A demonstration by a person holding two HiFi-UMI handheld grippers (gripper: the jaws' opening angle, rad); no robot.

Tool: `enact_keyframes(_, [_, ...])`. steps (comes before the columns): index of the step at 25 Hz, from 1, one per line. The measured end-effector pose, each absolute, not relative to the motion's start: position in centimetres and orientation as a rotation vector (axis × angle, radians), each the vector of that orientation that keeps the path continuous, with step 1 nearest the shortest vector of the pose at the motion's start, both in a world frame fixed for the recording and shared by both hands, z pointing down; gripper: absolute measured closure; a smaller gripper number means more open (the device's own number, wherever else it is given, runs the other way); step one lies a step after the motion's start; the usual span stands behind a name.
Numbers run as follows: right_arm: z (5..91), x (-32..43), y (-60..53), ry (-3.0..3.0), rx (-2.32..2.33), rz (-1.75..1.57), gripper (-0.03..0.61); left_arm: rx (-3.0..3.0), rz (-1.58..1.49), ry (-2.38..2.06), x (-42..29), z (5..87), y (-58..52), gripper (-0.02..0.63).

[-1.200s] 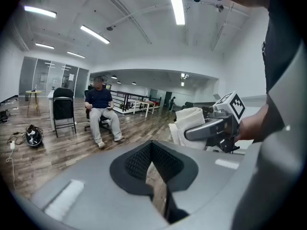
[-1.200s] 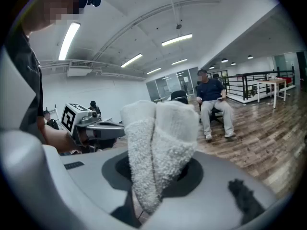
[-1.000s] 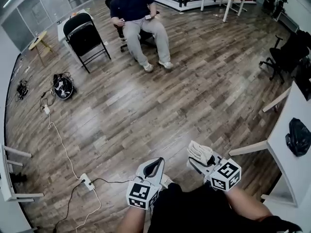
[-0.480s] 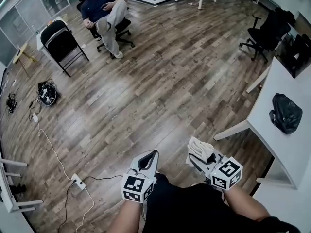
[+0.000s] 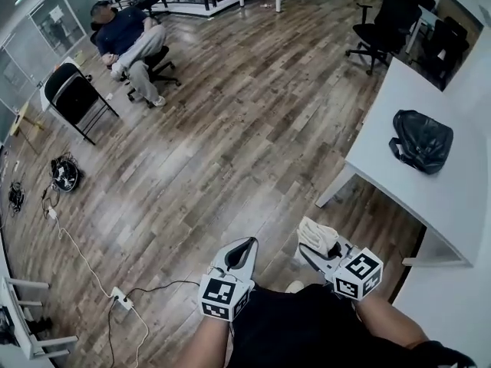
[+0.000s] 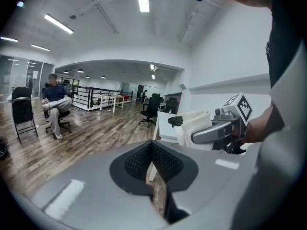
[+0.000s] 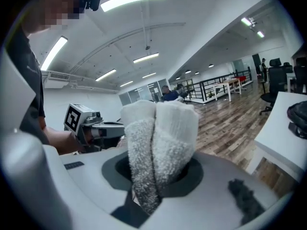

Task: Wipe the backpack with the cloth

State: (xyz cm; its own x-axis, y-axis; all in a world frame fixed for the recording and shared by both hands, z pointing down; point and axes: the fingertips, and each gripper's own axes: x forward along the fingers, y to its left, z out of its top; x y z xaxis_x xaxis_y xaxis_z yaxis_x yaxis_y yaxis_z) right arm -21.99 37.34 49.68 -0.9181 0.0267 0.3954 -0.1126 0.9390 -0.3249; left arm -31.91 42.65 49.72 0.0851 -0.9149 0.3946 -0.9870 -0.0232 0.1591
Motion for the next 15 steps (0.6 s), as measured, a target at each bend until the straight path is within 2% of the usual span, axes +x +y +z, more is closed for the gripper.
enact_keyframes(15, [48.5,-3.7,33.2,-2.724,0.570,0.624,0.477,2.276,0.413,-1.558,-16.4,47.9,35.5,0.607])
